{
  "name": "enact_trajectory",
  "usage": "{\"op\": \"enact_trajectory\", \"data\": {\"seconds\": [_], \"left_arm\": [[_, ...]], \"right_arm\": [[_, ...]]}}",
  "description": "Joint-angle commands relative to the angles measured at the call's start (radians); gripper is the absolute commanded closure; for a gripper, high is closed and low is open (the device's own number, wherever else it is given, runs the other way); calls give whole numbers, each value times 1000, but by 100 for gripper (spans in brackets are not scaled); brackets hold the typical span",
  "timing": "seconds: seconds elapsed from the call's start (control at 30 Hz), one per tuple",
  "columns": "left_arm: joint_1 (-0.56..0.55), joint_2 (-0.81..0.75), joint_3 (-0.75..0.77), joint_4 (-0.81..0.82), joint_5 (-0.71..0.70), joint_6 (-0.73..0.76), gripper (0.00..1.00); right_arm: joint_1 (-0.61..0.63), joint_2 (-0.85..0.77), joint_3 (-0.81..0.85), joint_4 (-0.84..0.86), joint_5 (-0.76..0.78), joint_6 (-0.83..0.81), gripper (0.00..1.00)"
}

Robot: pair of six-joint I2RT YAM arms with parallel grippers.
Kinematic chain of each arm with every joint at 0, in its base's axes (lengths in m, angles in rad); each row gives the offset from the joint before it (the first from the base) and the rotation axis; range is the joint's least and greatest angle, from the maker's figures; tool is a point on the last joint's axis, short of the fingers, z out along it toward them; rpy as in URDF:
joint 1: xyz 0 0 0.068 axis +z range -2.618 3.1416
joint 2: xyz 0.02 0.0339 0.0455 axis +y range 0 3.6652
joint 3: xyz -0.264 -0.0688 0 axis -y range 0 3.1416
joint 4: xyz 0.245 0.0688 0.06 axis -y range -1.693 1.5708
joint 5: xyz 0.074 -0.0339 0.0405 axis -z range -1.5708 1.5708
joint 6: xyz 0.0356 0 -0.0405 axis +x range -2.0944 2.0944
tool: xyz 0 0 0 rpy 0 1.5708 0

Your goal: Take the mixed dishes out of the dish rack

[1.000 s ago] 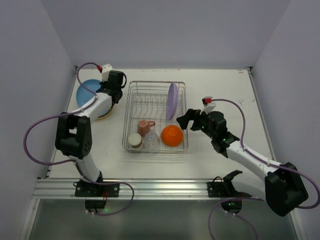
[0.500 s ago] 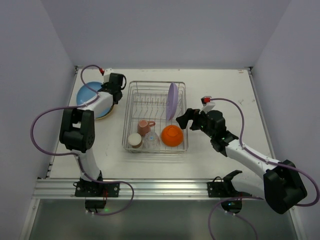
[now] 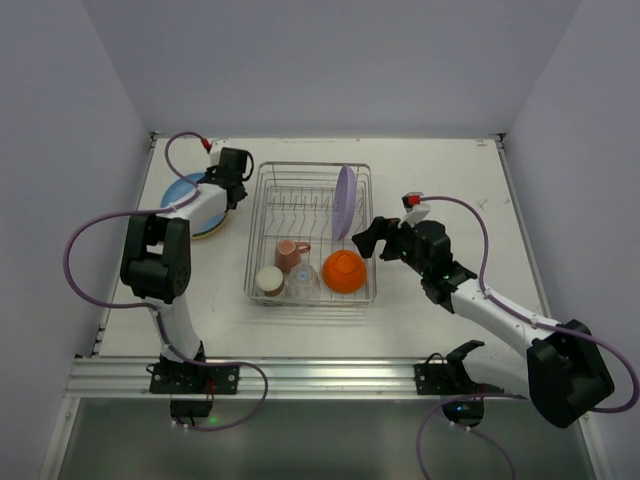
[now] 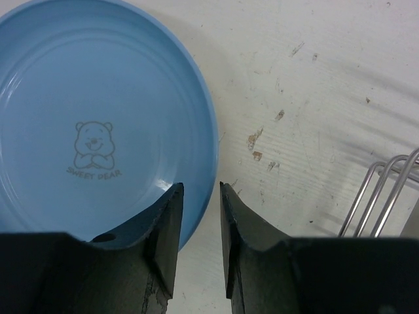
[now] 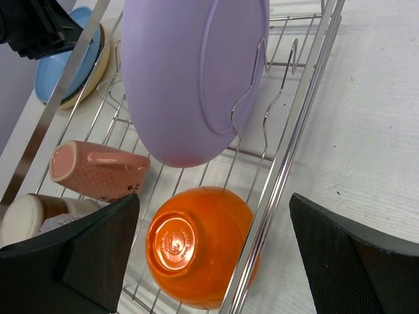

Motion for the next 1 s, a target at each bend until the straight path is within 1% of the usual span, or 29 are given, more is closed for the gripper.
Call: {"op": "enact_trajectory", "data": {"seconds": [0.0,0.2,0.4,0.5,0.57,0.63,0.77,0.83,0.97], "left_arm": [[8,-5,34,-19,-14,-17,67],[8,-71,3,3,17,-6,60],[8,-203,-76,72,32,6,56],[8,-262,-106,95,89,9,55],[8,-304,-124,110,166,2,54],[8,-348,-144,132,227,0,51],[8,-414,-191,178,255,-1,46],[8,-431,-193,172,269,0,44],[8,-451,-204,170,324,6,38]], "right_arm": [[5,-15,33,23,-16,-15,1],[5,-17,33,19,-14,-15,1],[5,-17,35,18,-17,-13,1],[3,-18,33,21,-24,-12,1],[5,-15,33,23,-28,-12,1],[3,-15,35,23,-28,-12,1],[3,-15,36,10,-17,-6,1],[5,-21,33,16,-22,-4,1],[5,-26,30,10,-5,7,1]]}}
